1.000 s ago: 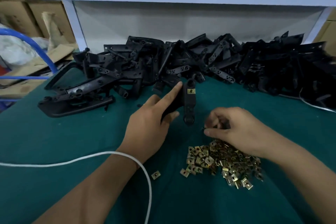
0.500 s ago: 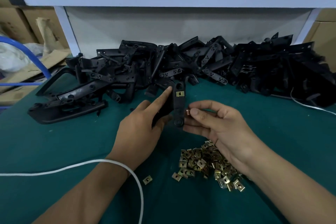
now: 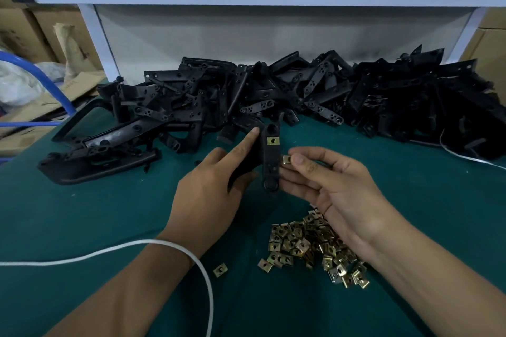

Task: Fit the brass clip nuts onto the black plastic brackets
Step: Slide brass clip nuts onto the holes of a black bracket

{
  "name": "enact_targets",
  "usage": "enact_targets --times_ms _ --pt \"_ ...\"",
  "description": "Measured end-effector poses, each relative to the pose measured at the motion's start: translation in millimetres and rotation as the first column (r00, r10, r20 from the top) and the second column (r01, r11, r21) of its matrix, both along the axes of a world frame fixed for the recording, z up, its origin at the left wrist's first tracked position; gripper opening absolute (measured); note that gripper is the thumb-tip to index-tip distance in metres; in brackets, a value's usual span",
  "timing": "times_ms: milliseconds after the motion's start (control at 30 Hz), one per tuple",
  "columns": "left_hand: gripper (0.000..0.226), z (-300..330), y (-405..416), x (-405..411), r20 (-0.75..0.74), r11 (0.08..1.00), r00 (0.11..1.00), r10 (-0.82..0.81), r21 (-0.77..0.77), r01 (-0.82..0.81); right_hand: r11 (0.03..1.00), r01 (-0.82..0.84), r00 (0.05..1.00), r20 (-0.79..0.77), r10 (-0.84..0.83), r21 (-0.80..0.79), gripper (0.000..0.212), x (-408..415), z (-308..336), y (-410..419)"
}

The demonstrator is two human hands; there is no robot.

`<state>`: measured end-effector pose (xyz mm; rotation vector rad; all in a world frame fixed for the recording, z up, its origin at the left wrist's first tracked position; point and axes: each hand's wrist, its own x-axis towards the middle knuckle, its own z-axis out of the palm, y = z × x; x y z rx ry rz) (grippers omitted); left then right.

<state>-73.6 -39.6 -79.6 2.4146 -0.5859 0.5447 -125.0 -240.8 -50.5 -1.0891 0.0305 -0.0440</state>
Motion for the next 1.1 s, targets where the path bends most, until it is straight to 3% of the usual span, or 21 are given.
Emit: enact_targets --times_ms 333,633,867,933,1000,1100 --pt "0.072 1.7 0.4 -3.0 -0.004 1.000 1.000 0.002 0.017 -0.002 0.996 -0.024 1.000 0.003 0.025 -0.088 0.024 -4.0 -3.0 8.6" --pt "0.072 5.8 -4.2 -10.2 0.177 0.969 0.974 0.139 0.177 -0.171 0.981 0.067 0.998 0.032 -0.063 -0.184 0.016 -10.1 -1.9 12.6" --pt "0.069 8.4 -2.8 -10.9 0.201 0.974 0.977 0.066 0.199 -0.107 0.970 -0.043 0.999 -0.013 0.041 -0.238 0.038 -11.0 8.1 5.4" --pt "0.072 5.6 -1.4 -9.4 0.147 0.989 0.989 0.003 0.148 -0.025 0.955 -0.132 0.991 -0.037 0.127 -0.265 0.033 -9.2 12.0 -0.2" --pt "0.081 2.0 -0.3 -7.7 0.053 0.987 0.986 -0.158 0.041 0.156 0.920 -0.269 0.962 -0.041 0.269 -0.286 0.025 -9.6 15.9 -6.1" --pt "0.077 -1.6 0.9 -4.8 0.018 0.913 0.918 -0.397 -0.094 0.397 0.866 -0.391 0.916 -0.036 0.400 -0.311 0.036 -10.9 17.1 -9.8"
